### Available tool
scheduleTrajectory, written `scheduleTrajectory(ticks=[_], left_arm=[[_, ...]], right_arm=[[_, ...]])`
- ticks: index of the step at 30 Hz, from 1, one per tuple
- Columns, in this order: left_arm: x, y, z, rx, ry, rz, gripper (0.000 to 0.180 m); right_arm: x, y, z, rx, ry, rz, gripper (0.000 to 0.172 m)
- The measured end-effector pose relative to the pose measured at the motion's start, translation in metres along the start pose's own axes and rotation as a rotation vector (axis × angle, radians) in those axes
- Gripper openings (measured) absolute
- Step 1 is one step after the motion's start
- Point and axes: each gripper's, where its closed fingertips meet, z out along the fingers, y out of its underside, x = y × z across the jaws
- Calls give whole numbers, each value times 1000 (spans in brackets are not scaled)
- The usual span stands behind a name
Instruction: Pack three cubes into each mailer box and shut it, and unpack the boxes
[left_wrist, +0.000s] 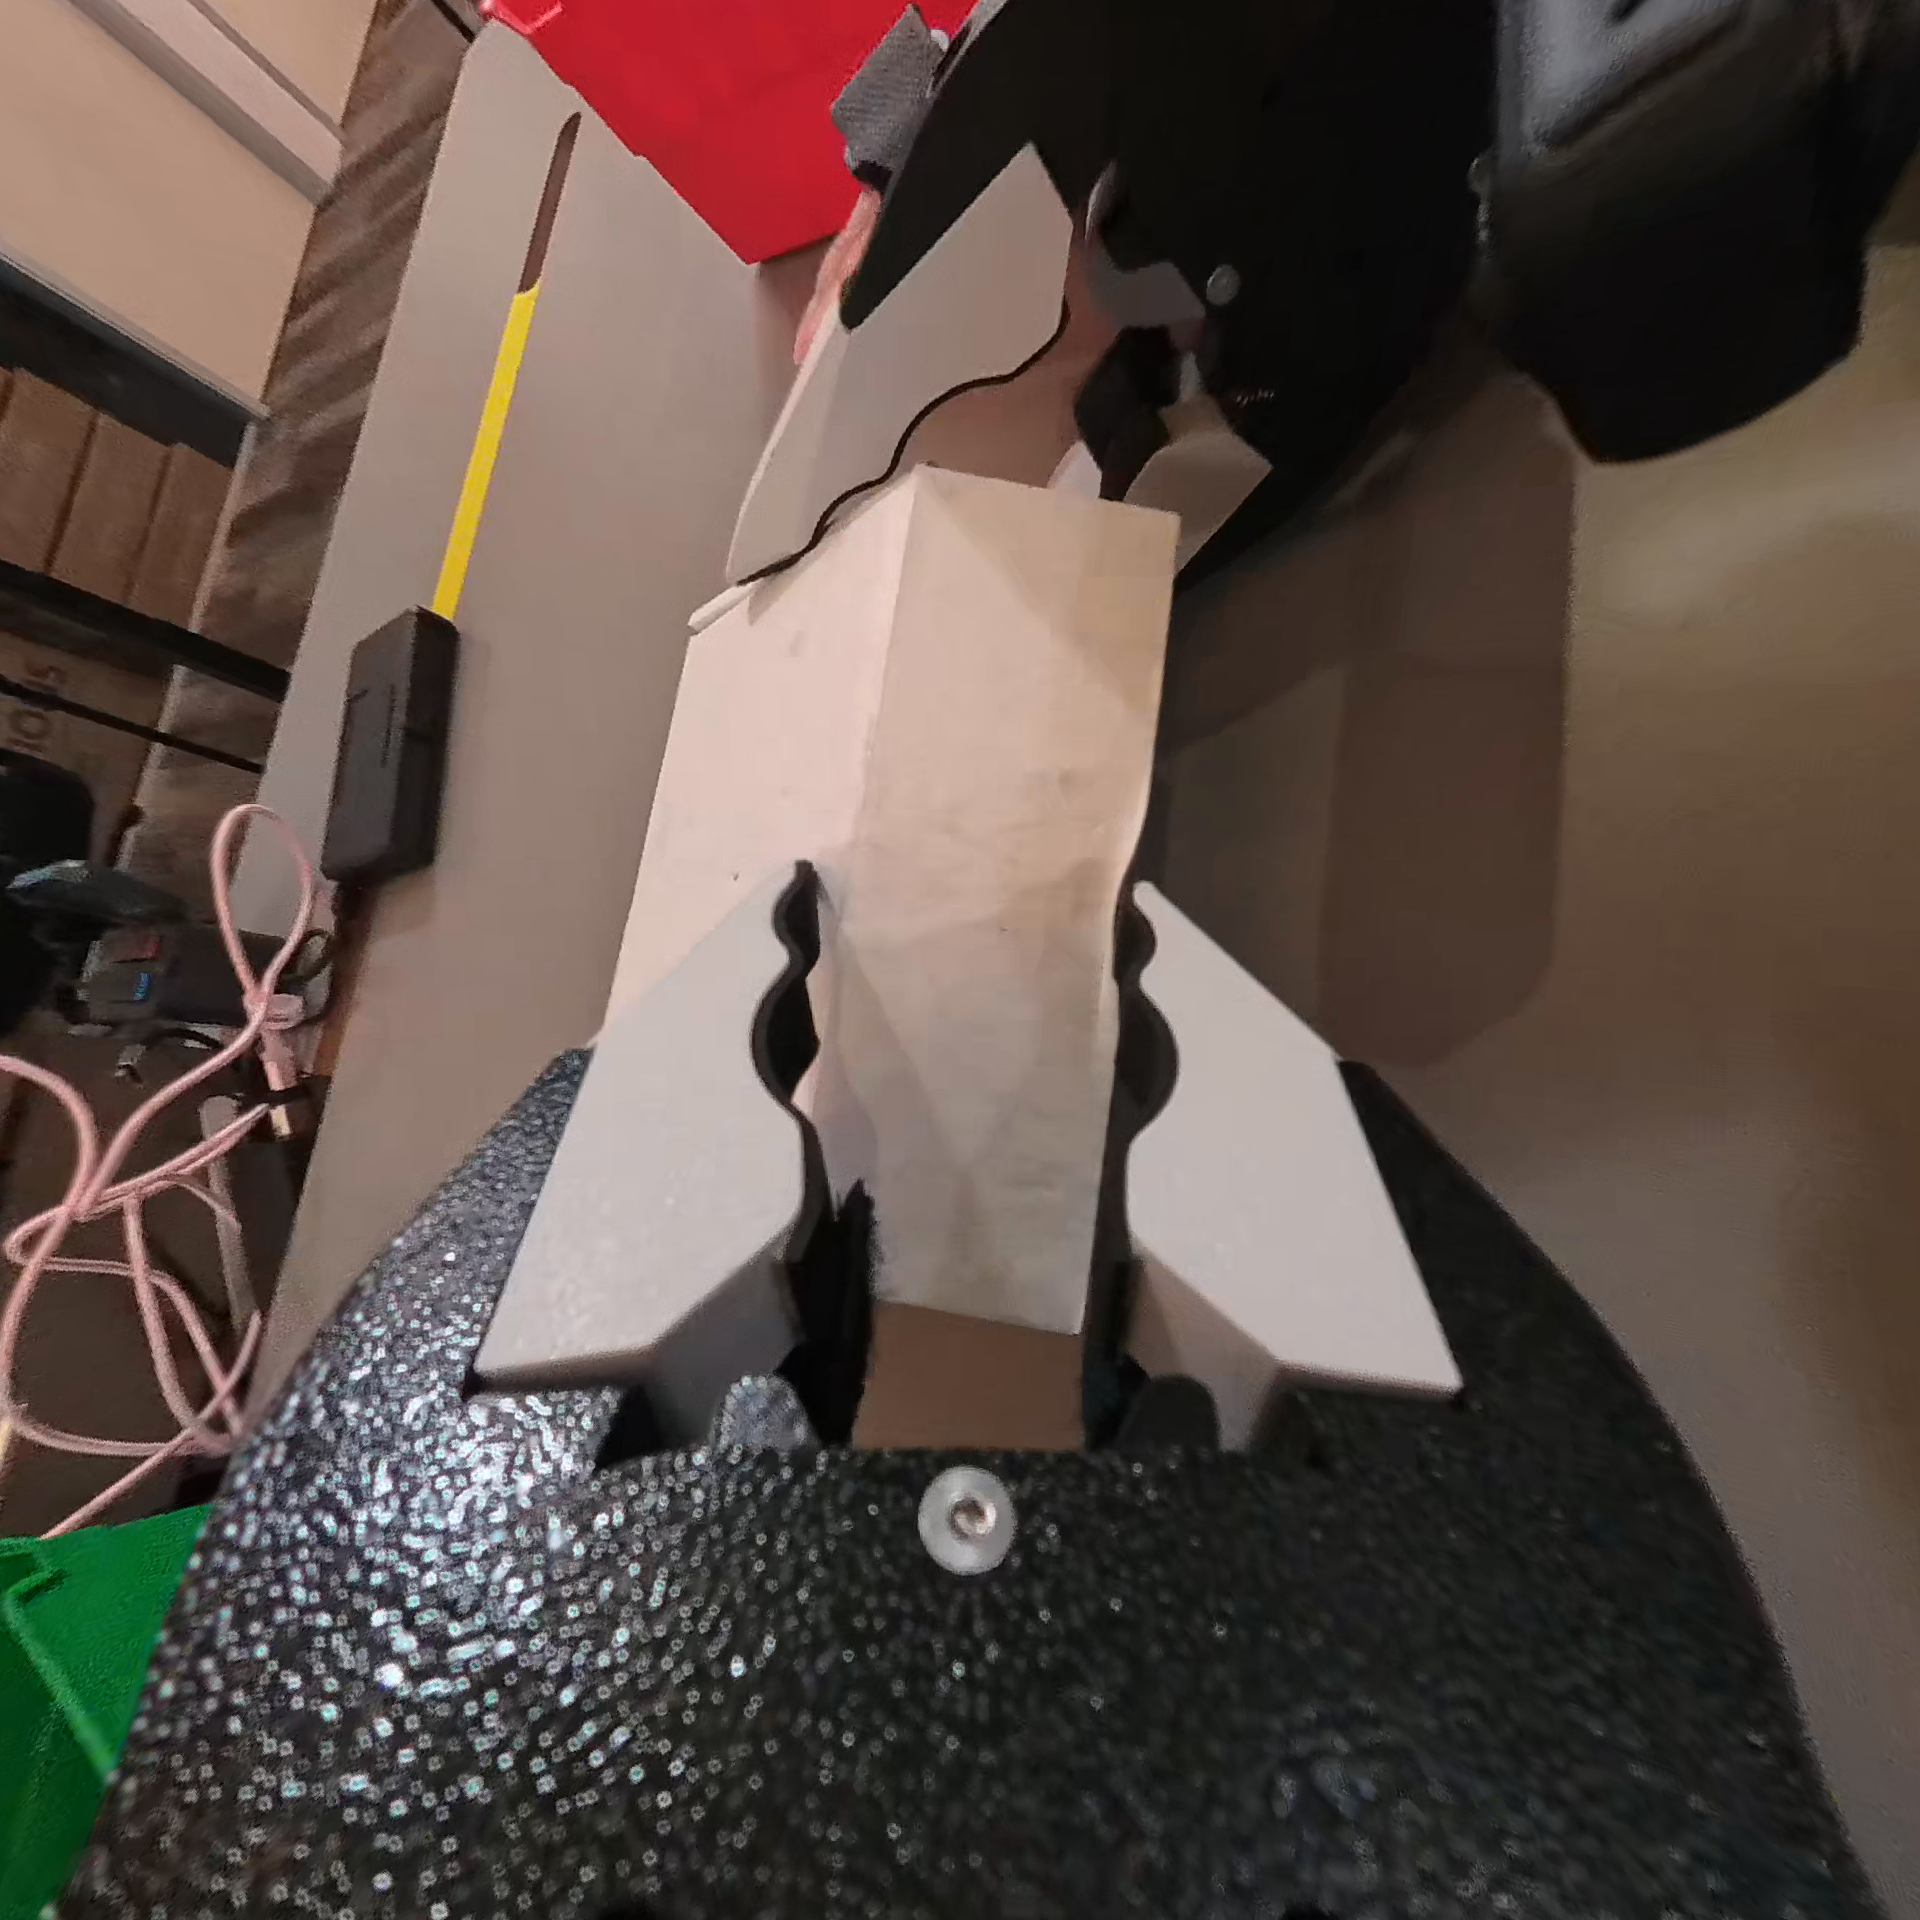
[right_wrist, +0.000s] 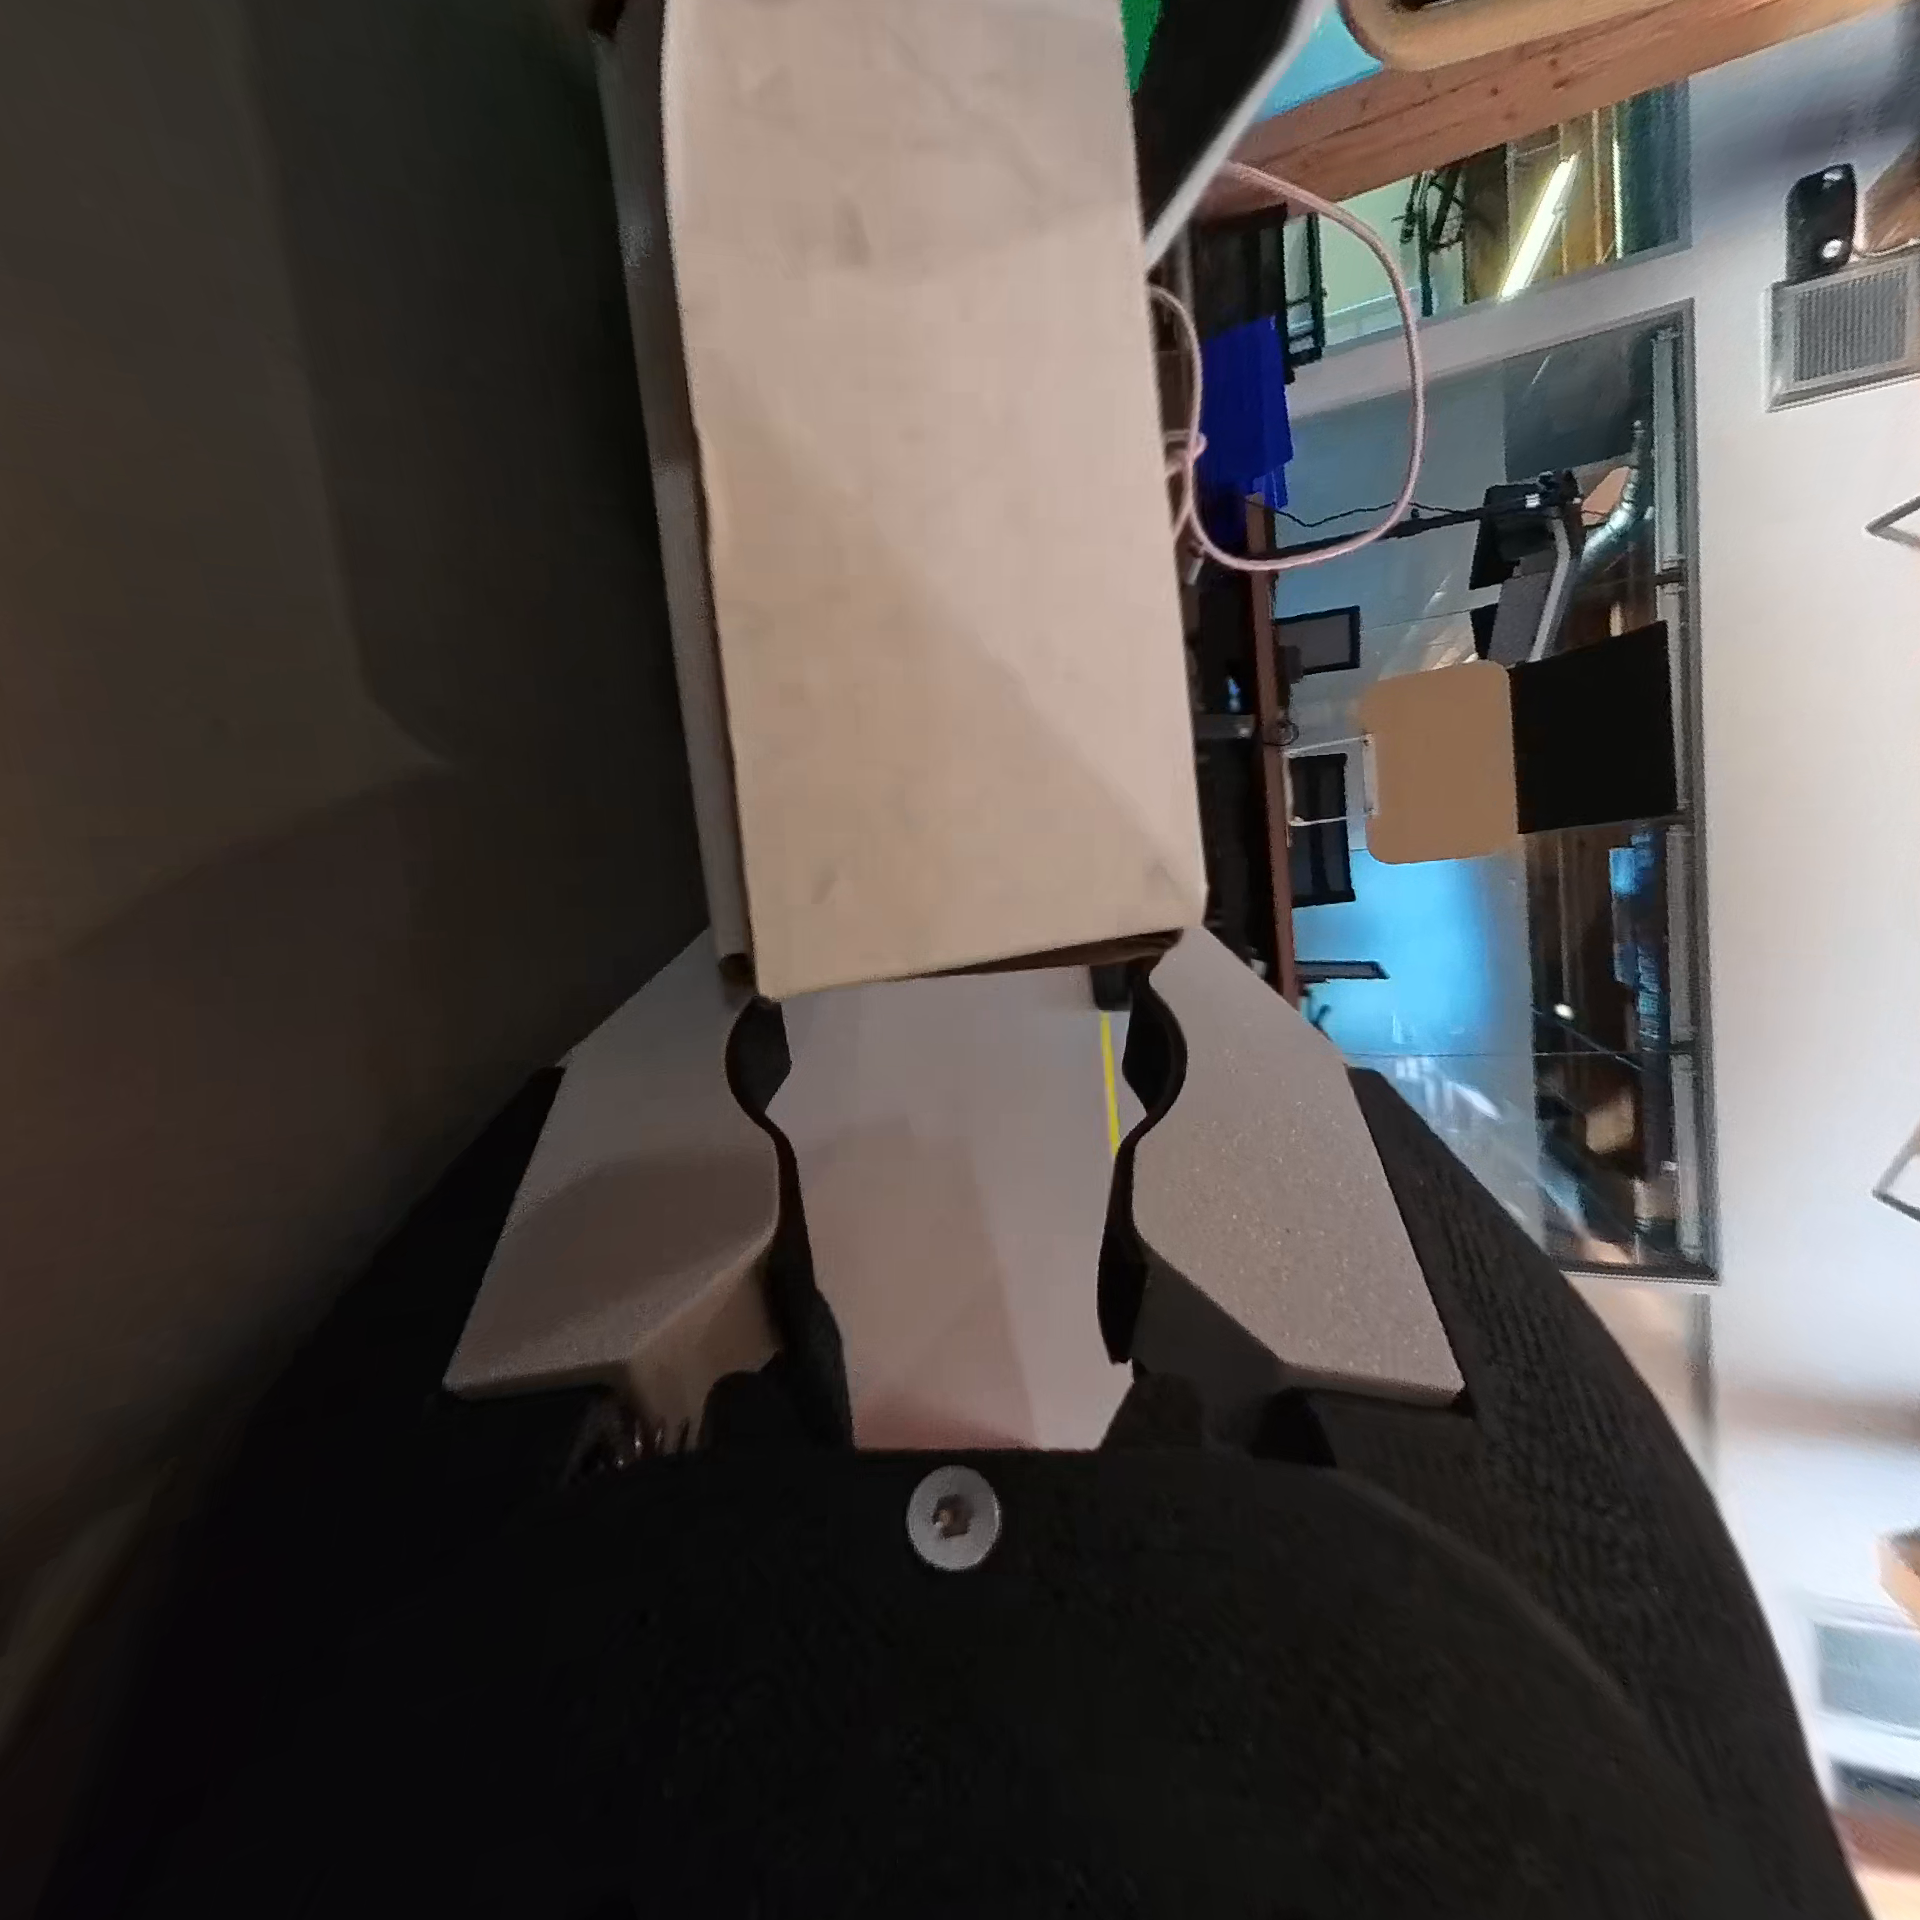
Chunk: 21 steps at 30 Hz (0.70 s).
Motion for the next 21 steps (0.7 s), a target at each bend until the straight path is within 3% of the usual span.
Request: scheduleTrajectory(ticks=[2, 4, 7, 10, 13, 17, 21], left_arm=[[2, -1, -3, 18, 42, -42, 56], [3, -2, -6, 44, 84, -99, 55], [-1, -2, -9, 71, 97, -136, 48], [-2, -2, -10, 82, 116, -158, 47], [1, -1, -11, 78, 139, -161, 47], [3, -1, -14, 94, 166, -173, 48], [-1, -5, -22, 163, 135, -146, 46]], right_arm=[[-3, -3, -6, 35, -52, 87, 66], [-5, -13, -21, 111, -101, 182, 82], [1, -31, -42, 211, -79, 185, 86], [0, -44, -57, 275, -46, 122, 68], [5, -59, -67, 348, 2, 113, 31], [0, -68, -72, 382, -53, 120, 10], [9, -74, -74, 388, -71, 238, 9]])
